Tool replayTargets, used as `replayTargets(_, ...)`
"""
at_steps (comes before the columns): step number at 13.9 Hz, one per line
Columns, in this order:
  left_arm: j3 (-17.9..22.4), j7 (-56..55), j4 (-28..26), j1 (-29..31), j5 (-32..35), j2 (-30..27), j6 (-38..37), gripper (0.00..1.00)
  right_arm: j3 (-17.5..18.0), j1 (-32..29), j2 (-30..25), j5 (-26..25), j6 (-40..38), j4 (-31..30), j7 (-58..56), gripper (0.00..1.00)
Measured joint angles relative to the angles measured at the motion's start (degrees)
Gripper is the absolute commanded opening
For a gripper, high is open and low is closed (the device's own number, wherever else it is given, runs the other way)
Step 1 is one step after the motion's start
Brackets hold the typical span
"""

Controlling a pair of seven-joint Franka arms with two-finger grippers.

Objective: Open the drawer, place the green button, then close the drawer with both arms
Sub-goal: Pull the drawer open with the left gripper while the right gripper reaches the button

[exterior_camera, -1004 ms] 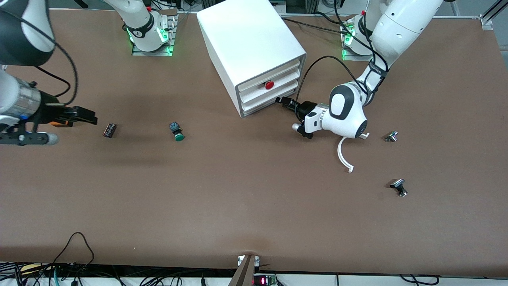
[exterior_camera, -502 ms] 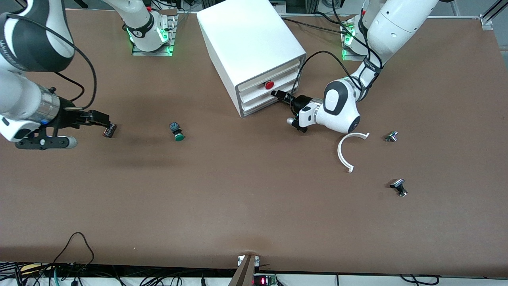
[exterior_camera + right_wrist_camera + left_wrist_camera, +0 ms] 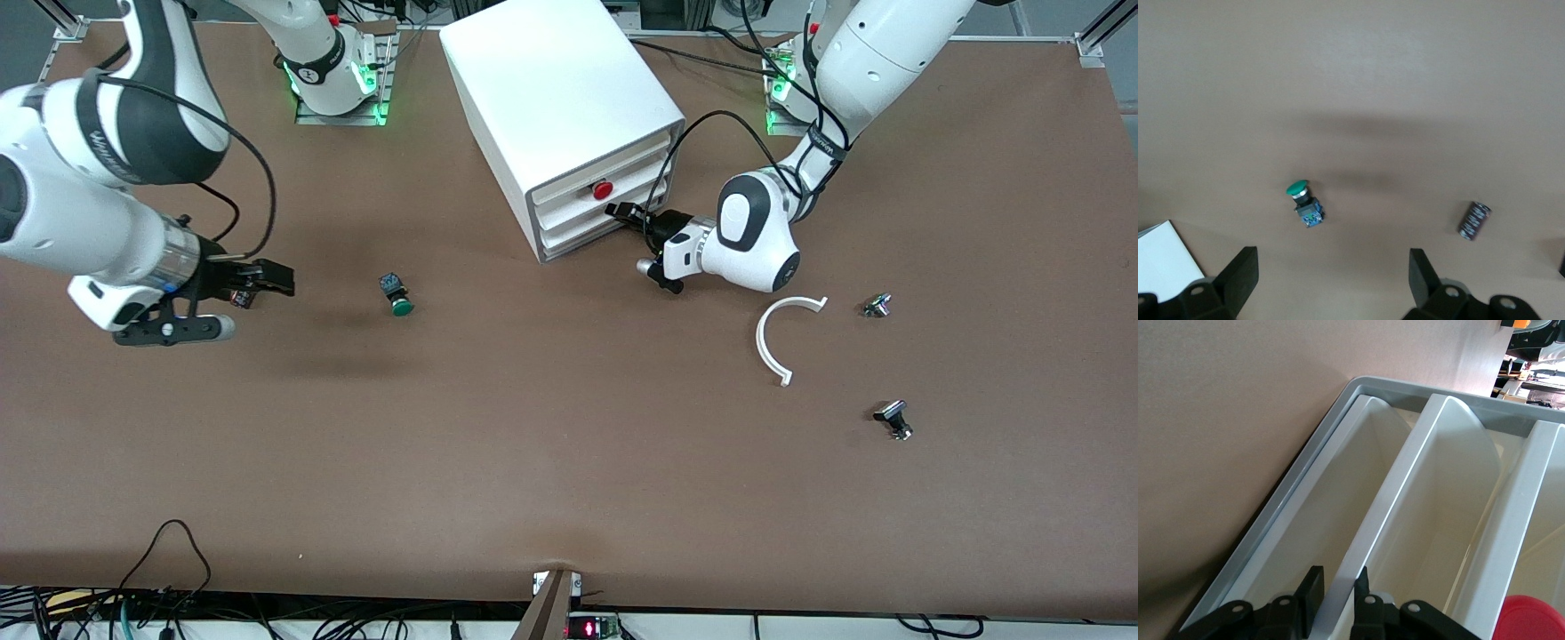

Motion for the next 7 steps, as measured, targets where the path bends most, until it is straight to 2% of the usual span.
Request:
replayTargets(4, 0.5, 0.1, 0.0, 0.1, 0.0, 0.0, 0.0, 0.00, 3.8, 0.2, -0.2, 0.0, 8.5, -6.6, 0.1, 1.00)
replayTargets(7, 2.7, 0.4, 1.1, 1.1, -0.2, 0.0, -0.3, 0.00, 5.8, 0.3, -0.9, 0.0, 19.1, -14.9, 0.1, 1.00)
